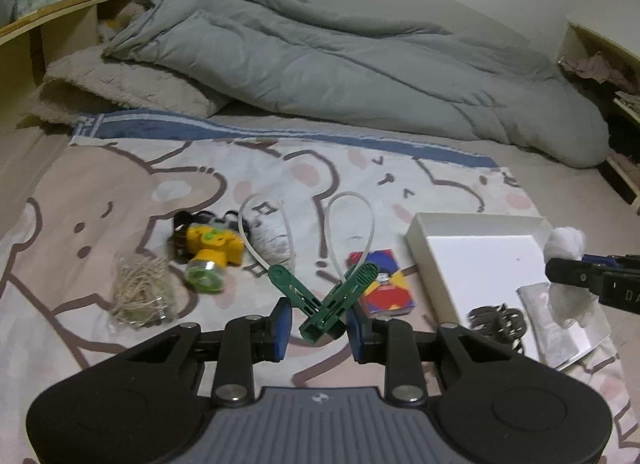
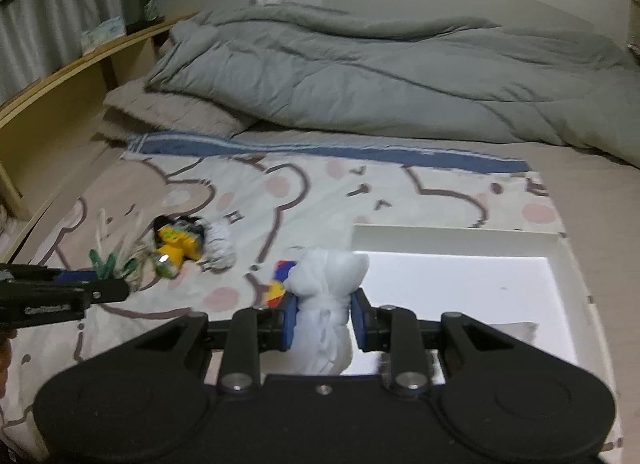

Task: Organize objects
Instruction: 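Carry the cloth bundle and green peg over the white box with both grippers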

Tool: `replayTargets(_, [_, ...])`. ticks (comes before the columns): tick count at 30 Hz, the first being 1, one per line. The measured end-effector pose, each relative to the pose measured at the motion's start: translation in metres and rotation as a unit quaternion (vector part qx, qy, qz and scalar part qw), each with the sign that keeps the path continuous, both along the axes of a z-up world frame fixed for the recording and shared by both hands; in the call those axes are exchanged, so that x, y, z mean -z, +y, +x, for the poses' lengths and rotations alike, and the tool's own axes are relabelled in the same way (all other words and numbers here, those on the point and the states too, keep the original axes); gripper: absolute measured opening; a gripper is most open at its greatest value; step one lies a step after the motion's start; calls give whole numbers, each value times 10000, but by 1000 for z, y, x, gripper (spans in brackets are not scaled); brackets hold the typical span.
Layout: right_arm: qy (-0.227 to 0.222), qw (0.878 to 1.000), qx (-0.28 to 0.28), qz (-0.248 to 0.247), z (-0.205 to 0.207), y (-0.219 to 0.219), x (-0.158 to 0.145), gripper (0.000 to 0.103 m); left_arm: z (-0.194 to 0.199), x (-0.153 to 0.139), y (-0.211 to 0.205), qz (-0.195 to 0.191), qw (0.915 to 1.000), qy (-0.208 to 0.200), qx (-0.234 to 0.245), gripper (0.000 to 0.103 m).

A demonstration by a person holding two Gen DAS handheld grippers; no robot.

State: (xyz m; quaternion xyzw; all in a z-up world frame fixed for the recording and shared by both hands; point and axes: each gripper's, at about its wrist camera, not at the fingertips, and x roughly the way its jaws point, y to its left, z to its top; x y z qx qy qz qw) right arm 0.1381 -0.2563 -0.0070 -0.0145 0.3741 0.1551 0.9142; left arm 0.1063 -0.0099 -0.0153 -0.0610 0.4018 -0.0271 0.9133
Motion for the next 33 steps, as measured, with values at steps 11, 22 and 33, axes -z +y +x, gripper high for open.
replayTargets(11, [-145,9969,741,201,2,-96,-4,29,12,-15,-59,-165,9987,-295,378,31])
replayTargets(22, [-189,9934,1133,51,0,-160,6,29,21,0,-142,-198,9943,-158,1037,31])
replayTargets(33, [126,9888,1425,-431,13,-190,38,29,41,42,-229,-733,9862,304,1450,31])
